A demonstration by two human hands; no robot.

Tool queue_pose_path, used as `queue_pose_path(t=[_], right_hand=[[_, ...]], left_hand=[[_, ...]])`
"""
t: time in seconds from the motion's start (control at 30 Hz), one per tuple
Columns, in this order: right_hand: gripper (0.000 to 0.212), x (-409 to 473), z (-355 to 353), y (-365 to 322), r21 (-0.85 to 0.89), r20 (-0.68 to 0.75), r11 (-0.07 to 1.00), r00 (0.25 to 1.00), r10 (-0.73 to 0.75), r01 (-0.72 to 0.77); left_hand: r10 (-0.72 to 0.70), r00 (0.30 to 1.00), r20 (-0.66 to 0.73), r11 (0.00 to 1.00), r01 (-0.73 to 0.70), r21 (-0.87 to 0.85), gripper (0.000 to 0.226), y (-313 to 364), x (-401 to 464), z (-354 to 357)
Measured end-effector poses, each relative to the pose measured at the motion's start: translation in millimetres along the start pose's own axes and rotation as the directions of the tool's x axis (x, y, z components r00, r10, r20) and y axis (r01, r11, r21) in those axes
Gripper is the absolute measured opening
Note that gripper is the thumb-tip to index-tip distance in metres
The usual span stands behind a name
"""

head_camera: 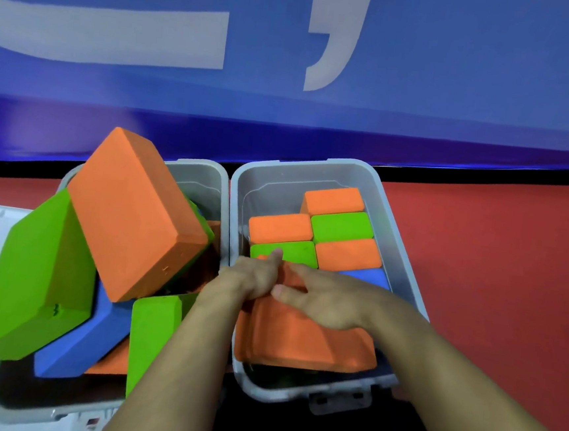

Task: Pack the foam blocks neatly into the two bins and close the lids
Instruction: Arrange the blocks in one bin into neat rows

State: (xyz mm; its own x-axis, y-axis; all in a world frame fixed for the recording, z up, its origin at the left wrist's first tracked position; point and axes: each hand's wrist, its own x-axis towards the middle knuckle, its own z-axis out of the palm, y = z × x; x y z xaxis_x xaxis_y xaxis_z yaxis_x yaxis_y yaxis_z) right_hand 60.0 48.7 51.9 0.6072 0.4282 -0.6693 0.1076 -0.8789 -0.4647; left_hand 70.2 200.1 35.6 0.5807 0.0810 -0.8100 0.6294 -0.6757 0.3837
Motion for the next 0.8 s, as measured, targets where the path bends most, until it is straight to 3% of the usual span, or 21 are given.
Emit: queue_pose_path(t=[0.07, 0.13, 0.27, 0.4, 0.57, 0.67, 0.73, 0.8], right_hand=[[0.064, -8, -9, 8, 0.111, -0.032, 0.994, 0.999, 0.023, -0.02], [0.059, -16, -18, 12, 0.269, -0.085, 0.963, 0.996, 0.019, 0.005], [0.046, -30, -38, 16, 0.369, -0.261, 0.929, 0.963, 0.072, 0.031], [0.094, -26, -50, 24, 0.439, -0.43, 0.898, 0.88, 0.202, 0.008], [0.112, -21, -56, 15, 0.38, -0.595, 0.923, 0.78, 0.196, 0.057], [0.098, -20, -63, 14, 0.291, -0.62, 0.957, 0.765, 0.178, 0.013], [0.083, -16, -63, 17, 0.215, -0.603, 0.977, 0.788, 0.125, 0.009], [0.084, -9, -62, 20, 0.193, -0.594, 0.98, 0.801, 0.075, 0.051]], left_hand=[[0.045, 0.999, 0.002, 0.974, -0.043, -0.221, 0.078, 4, -6, -7], [0.124, 0.992, 0.008, 0.883, -0.106, -0.457, 0.072, 6, -12, -9], [0.246, 0.969, -0.035, 0.682, -0.199, -0.703, 0.071, 21, -28, -6], [0.319, 0.94, -0.119, 0.508, -0.276, -0.816, 0.056, 35, -37, -8], [0.311, 0.934, -0.175, 0.382, -0.291, -0.877, 0.058, 46, -36, 3], [0.278, 0.949, -0.148, 0.301, -0.232, -0.925, 0.066, 51, -29, 3], [0.297, 0.948, -0.116, 0.314, -0.211, -0.926, 0.067, 50, -24, 2], [0.31, 0.943, -0.123, 0.338, -0.231, -0.912, 0.062, 50, -19, 3]])
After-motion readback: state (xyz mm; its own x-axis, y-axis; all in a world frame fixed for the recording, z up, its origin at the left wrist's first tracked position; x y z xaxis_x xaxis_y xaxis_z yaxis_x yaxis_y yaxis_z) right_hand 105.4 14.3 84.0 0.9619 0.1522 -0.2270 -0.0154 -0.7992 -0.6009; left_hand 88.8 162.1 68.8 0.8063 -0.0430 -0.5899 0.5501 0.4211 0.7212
